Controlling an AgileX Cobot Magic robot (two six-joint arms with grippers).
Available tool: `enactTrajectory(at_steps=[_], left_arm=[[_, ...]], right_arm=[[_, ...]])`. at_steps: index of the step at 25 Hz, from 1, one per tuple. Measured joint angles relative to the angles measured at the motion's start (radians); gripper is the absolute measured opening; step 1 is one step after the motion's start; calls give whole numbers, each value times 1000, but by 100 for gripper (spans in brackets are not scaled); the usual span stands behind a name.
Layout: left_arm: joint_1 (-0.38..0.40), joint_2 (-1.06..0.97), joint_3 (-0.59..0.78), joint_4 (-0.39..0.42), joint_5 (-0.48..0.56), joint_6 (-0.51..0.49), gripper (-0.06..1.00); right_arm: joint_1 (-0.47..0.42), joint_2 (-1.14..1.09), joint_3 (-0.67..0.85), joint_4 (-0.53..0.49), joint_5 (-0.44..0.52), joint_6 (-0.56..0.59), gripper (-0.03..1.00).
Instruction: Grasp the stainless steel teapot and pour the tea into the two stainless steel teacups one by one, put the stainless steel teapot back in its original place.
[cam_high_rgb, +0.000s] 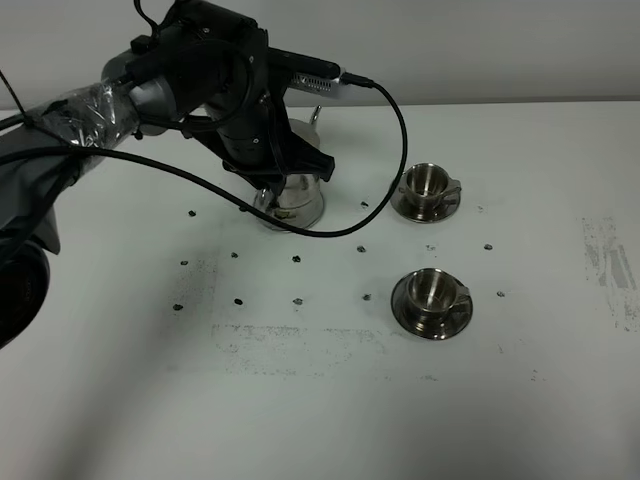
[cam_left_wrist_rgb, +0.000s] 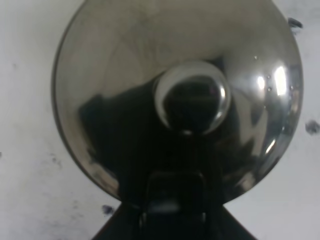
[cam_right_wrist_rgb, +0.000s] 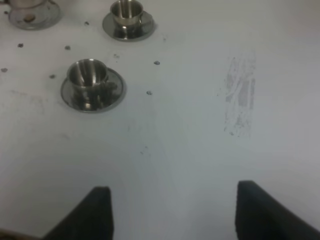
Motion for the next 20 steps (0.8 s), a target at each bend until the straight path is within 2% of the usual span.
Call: enactTrajectory(at_steps=[7,13,16,20], left_arm=[[0,-27,-2,-27,61,301,21],[0,-27,-2,-135,67,513,21],[0,-27,-3,-154,83,583,21],[0,-27,-31,-136,112,629,21]], right_arm=[[0,0,0,0,0,0,54],[0,0,0,0,0,0,54],[0,0,0,0,0,0,54],[0,0,0,0,0,0,54]])
